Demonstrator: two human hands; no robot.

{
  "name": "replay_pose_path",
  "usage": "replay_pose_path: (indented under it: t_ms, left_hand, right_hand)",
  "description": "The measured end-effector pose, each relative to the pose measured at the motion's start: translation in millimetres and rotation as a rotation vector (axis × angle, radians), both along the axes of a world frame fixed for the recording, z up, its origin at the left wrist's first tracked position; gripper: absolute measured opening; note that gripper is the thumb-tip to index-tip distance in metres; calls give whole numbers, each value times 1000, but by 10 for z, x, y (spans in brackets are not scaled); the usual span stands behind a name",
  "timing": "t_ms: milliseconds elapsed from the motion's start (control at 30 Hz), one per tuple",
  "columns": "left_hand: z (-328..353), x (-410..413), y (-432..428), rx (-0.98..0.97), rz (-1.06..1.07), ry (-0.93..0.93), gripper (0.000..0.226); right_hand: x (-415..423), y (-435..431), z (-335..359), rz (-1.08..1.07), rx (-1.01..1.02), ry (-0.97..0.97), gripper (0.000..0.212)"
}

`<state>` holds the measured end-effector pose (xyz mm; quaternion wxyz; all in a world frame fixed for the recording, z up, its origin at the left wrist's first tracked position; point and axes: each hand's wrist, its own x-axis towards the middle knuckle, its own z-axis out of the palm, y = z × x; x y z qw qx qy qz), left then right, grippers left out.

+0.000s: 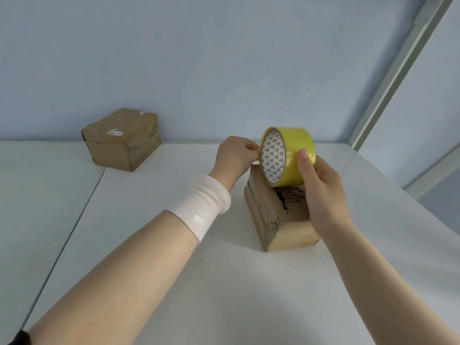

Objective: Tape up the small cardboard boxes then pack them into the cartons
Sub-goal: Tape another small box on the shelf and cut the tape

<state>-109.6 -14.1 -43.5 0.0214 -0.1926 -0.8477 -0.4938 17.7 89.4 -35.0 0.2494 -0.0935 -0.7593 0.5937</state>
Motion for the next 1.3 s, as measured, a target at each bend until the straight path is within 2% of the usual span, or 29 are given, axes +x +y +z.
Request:
replay_pose_path:
  t_ms: [100,233,433,500,600,633,700,800,933,1033,1133,1200,1300]
  left_hand:
    - [0,-13,-29,-33,-56,-147,28]
    - [-27,5,-82,64,-102,-500,11]
    - [-82,-19,-146,6,-188,-747,33]
    - [-71,-14,-125,20,-184,-700,27]
    - [-29,-25,-82,26,-130,-417,9]
    - [-5,-29,-82,23,-134,-383,10]
    - [30,-37,-103,-16,-157,-444,17]
    - [85,-61,-133,-135,-181,-485,21]
    - [165,-80,-107,-232,-195,-375,16]
    - [193,-90,-58,-292,-169,-253,15]
    - [92,-47,-50,-206,-171,-299,18]
    - [25,-9,-56,-112,-157,-305,18]
    - [28,2,-58,-88,-147,-252,16]
  right_hand:
    - [18,-6,9,8,-8,-3,53]
    - [16,8,-11,1,11,1,45]
    - [-21,52,-54,4,44,10,31]
    - [-25,57,-57,6,40,18,31]
    - [-17,61,-49,24,31,13,37]
    - [-4,55,-41,45,15,12,39]
    - [24,39,-29,101,-43,26,40]
    - [50,22,-37,119,-67,67,30]
    - [52,12,-65,102,-22,129,21]
    - [42,49,-81,85,18,119,27]
    - [21,63,-75,110,57,64,40]
    - [27,46,-72,102,13,99,35]
    - [48,27,-70,96,-100,178,28]
